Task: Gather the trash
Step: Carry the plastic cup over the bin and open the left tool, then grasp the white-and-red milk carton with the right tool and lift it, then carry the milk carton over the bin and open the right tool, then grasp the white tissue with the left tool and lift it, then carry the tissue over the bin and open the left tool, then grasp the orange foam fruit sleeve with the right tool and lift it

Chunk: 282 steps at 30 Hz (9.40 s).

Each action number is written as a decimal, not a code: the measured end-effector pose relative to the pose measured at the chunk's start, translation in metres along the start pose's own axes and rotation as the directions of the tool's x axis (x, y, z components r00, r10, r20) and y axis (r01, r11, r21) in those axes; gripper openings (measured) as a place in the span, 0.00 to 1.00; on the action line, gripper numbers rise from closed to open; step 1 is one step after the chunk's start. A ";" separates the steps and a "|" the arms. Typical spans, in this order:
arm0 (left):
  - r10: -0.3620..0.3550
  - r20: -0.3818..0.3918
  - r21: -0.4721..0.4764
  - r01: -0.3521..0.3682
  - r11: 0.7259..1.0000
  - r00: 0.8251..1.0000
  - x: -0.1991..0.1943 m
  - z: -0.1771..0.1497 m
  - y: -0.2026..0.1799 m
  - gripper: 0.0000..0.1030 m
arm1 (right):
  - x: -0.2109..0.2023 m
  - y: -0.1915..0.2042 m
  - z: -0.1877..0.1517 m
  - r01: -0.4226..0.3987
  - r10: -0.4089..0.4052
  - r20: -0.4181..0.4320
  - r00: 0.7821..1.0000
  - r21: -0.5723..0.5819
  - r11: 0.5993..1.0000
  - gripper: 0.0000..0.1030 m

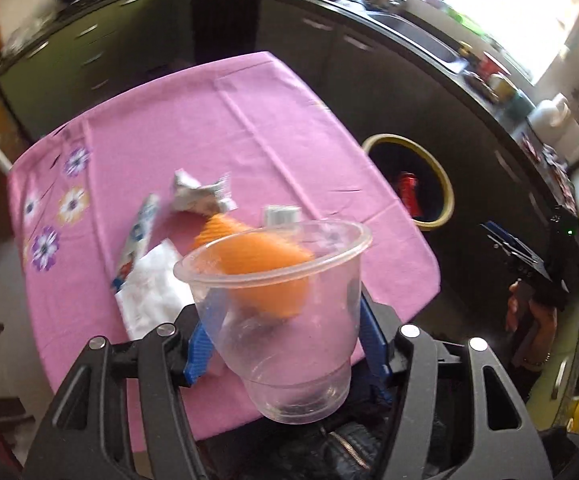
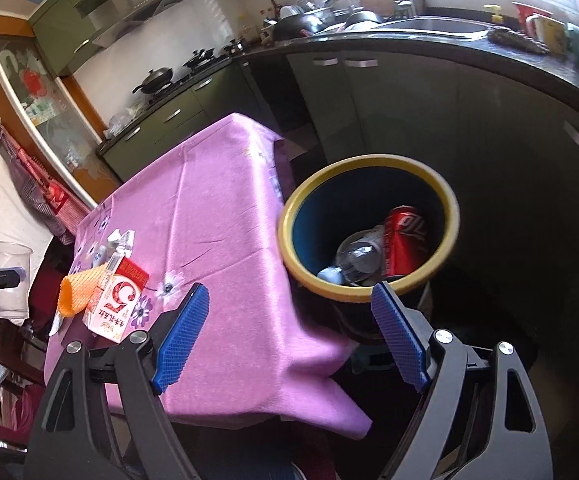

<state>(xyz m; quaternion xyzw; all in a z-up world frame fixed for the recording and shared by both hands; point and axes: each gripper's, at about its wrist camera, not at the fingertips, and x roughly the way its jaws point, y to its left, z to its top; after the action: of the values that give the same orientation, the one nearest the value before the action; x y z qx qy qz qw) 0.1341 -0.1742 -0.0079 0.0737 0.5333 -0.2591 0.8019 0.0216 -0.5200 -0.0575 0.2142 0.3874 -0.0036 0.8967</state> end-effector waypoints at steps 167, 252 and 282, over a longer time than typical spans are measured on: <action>-0.003 -0.052 -0.341 -0.015 0.940 0.999 0.078 -0.052 0.152 0.88 | 0.047 0.108 -0.030 -0.018 0.051 0.119 0.992 -0.266 0.964 0.70; -0.129 -0.008 0.279 0.126 0.952 0.992 0.197 0.155 -0.189 0.76 | -0.035 -0.099 -0.056 0.200 -0.231 0.221 0.947 0.155 0.967 0.73; 0.236 0.426 -0.302 -0.109 0.947 0.873 -0.039 -0.114 0.140 0.93 | 0.123 0.211 -0.069 -0.342 0.214 -0.269 0.939 -0.685 0.644 0.79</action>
<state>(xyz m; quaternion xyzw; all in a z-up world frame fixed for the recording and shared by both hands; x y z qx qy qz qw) 0.0992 0.0036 -0.0433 -0.0507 0.3512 -0.1213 0.9270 0.0965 -0.2825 -0.1048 -0.0992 0.3915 0.3046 0.8626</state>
